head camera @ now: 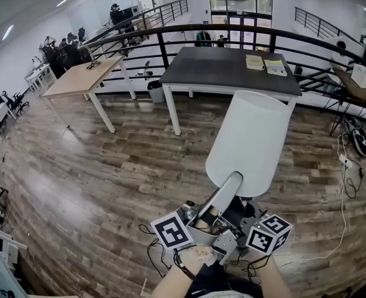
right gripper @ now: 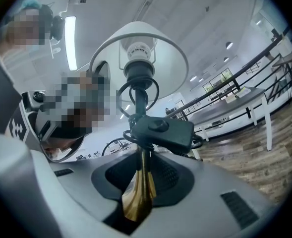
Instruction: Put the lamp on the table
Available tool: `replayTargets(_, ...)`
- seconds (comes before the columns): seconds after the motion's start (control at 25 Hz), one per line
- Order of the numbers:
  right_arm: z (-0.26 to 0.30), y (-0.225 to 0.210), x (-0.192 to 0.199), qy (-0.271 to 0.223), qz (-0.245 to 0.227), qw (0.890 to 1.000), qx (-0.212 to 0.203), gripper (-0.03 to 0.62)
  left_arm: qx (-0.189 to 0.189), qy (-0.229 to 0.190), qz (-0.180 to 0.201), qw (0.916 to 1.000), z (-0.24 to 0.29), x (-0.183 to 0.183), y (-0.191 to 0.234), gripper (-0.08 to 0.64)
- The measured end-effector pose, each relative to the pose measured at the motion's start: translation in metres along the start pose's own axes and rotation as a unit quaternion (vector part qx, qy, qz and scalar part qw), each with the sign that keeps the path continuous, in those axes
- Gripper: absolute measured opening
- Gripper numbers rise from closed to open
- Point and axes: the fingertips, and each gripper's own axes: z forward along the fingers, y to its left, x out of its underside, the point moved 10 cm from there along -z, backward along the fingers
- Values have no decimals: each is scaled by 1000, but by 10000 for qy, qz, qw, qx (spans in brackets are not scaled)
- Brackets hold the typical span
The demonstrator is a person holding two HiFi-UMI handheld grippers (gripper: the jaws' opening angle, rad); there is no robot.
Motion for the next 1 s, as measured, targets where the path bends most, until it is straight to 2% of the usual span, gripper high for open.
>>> replayTargets(0.52,28,-32,-10,-67,104,9998,143,104,8,114,-116,9999,21,-23,37,34)
replayTargets(1.0,113,-85,-50,-141,56,9996,228,104,111,176,-146,9997,65,-100,99,35)
